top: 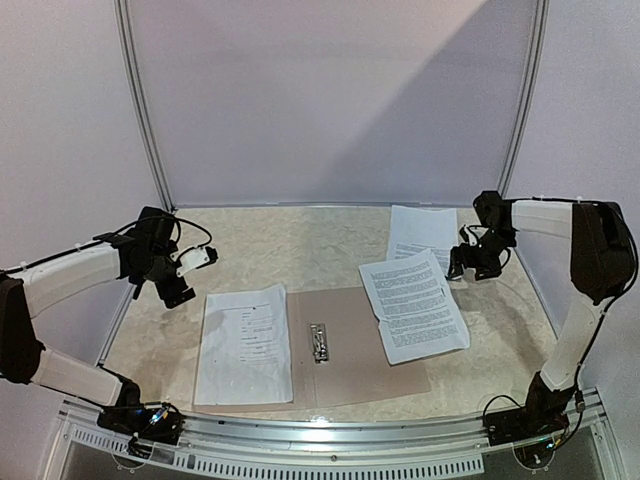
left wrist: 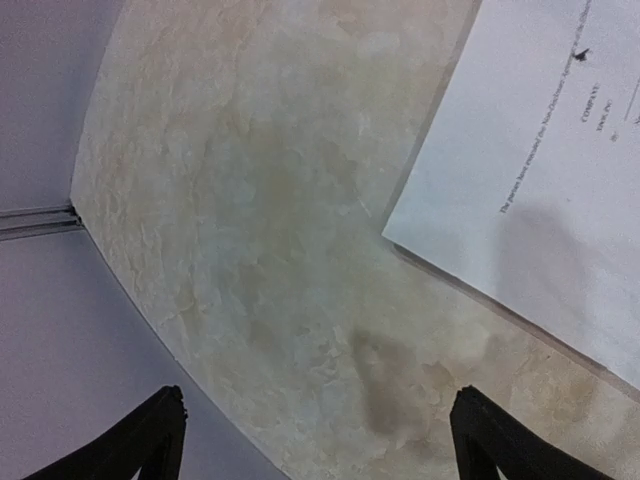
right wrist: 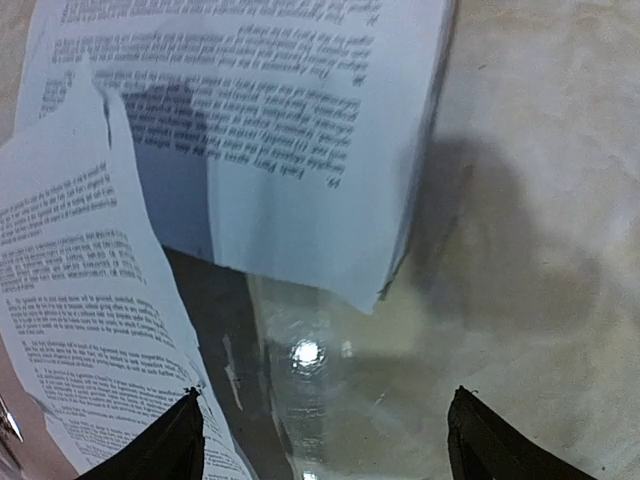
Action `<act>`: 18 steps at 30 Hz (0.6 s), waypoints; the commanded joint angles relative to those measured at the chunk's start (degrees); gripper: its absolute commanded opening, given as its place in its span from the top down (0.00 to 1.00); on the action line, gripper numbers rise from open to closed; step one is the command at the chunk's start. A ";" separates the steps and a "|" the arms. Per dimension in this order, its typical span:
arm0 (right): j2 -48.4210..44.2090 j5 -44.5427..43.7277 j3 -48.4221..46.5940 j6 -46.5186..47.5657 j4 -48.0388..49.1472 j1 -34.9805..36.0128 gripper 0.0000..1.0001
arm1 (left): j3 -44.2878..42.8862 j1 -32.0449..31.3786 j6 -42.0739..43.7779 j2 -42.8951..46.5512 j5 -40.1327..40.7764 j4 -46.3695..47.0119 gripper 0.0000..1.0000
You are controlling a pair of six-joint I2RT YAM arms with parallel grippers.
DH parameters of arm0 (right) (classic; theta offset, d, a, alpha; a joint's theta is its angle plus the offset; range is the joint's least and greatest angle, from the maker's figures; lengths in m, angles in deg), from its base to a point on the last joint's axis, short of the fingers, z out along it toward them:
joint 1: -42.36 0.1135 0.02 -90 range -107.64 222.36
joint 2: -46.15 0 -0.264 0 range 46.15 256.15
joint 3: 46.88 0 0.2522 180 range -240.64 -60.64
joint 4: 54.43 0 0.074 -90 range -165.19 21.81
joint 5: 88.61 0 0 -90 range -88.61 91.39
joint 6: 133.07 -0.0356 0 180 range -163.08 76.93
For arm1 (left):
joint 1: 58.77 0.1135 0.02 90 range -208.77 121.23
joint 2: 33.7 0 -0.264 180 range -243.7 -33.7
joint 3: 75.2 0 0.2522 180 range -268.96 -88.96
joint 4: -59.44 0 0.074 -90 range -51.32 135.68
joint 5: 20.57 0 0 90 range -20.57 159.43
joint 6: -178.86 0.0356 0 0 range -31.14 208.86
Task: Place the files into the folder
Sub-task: Pick up the file from the corner of the board.
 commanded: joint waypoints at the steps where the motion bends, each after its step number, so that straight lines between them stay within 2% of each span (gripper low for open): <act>1: 1.59 9.83 2.64 2.95 0.93 -0.82 0.23 | 1.22 -0.23 -1.57 0.43 0.29 -2.09 0.06; 7: 4.33 15.11 3.98 2.93 2.89 -1.11 0.43 | 2.06 -0.57 -2.00 1.09 0.68 -2.23 0.06; 12: 7.47 23.91 3.97 3.60 3.60 -1.10 0.51 | 2.41 -0.67 -2.12 1.22 1.34 -2.13 0.06; 13: 8.17 25.57 3.49 3.62 3.20 -1.07 0.55 | 2.50 -0.63 -2.20 1.35 1.33 -2.15 0.06; 15: 8.84 27.13 2.36 3.04 2.55 -1.09 0.72 | 2.70 -0.68 -2.40 1.76 1.22 -2.35 0.06; 17: 8.44 27.95 1.22 2.49 1.69 -1.03 0.95 | 2.80 -0.67 -2.44 2.38 1.07 -2.48 0.06; 18: 7.38 28.84 0.82 2.49 1.46 -1.06 1.00 | 2.73 -0.66 -2.44 2.82 0.91 -2.79 0.06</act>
